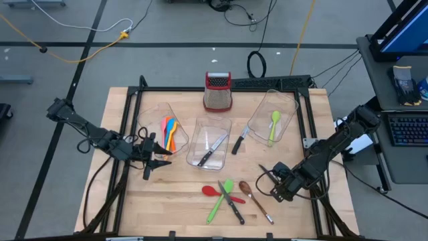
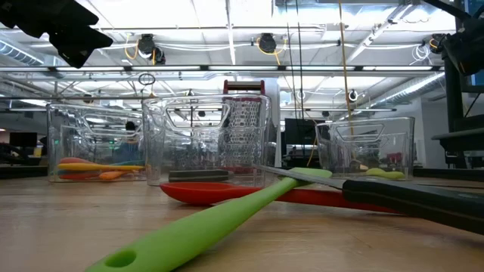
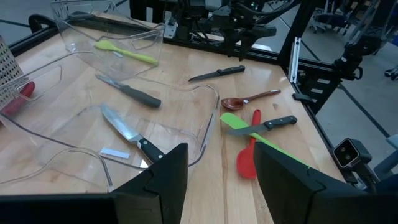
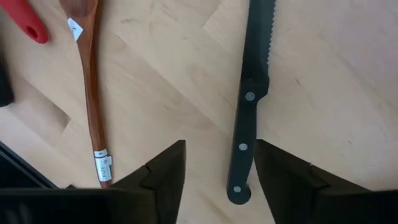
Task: Pick & Place Kitchen Items
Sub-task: Put the black knife into the middle transparent bin
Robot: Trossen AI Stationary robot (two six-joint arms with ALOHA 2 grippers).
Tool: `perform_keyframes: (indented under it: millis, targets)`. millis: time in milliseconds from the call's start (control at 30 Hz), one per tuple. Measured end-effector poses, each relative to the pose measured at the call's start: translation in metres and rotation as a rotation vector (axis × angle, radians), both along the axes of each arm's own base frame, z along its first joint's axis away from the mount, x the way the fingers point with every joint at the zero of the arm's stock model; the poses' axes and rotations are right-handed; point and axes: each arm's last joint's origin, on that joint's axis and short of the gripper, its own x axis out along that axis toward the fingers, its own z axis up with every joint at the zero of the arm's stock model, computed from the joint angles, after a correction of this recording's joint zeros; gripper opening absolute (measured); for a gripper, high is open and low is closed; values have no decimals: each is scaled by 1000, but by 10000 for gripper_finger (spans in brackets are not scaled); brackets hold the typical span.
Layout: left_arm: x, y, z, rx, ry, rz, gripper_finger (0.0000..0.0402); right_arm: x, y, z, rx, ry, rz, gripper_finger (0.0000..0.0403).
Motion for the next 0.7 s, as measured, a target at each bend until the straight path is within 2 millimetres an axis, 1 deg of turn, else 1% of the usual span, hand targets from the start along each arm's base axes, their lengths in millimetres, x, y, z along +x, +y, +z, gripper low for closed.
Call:
perform_keyframes:
  millis: [133, 267, 433, 700]
  targets:
    - [0, 0, 0, -2, 0, 0, 186, 0, 1, 0, 6, -1, 11, 208]
    - [0, 0, 0, -2, 0, 0, 186, -1, 3, 0, 7, -15, 57, 221]
    - [0, 0, 0, -6, 0, 1, 186, -3, 9, 1, 17, -46, 130, 223]
    - [0, 0, 0, -16, 1, 5, 186, -3, 9, 1, 10, -47, 143, 216]
